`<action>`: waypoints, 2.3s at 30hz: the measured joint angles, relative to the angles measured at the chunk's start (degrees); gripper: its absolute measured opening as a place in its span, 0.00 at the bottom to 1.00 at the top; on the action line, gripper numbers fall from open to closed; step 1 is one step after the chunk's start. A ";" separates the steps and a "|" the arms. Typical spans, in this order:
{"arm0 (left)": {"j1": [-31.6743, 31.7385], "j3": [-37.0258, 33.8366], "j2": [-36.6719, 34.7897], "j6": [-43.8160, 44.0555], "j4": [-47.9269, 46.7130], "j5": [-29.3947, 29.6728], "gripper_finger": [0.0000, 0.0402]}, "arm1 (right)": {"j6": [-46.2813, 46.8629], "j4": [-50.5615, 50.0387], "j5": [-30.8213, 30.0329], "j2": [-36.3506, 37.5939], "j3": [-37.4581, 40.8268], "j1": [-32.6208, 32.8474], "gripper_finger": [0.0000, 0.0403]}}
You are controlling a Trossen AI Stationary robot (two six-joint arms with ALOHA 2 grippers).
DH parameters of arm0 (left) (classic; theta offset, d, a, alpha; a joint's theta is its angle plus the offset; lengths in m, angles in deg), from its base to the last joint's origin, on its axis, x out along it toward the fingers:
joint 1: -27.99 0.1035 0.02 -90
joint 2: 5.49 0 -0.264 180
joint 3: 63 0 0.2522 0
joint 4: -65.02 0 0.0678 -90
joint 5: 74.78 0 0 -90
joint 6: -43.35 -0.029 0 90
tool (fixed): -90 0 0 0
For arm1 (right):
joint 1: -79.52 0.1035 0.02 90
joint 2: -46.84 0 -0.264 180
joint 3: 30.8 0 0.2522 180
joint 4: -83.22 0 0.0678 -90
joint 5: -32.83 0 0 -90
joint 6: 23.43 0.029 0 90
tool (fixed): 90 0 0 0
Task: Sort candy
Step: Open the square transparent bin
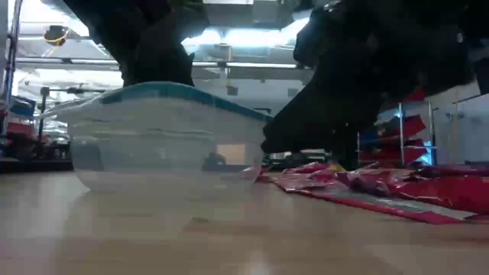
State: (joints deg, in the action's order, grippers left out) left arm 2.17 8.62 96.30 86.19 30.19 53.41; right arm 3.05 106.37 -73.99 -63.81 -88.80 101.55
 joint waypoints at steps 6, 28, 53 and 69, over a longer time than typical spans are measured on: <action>0.02 -0.15 0.08 -1.94 -0.74 2.33 0.00 | -2.67 3.33 -1.56 -0.71 0.14 -0.42 0.44; 0.04 -12.52 0.70 4.68 20.19 11.52 0.00 | -5.81 21.11 6.08 -5.76 -0.07 -1.54 0.44; -3.73 -10.42 -1.17 1.40 24.44 6.79 0.00 | -41.37 -22.85 0.31 5.33 -15.47 8.39 0.44; -4.47 -6.46 -7.76 -1.84 12.91 4.53 0.00 | -68.47 -31.90 -4.71 -5.03 -25.54 7.68 0.44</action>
State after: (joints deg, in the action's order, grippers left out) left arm -2.30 2.17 88.54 84.35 43.10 57.94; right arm -65.43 74.47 -78.70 -68.83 -114.34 109.22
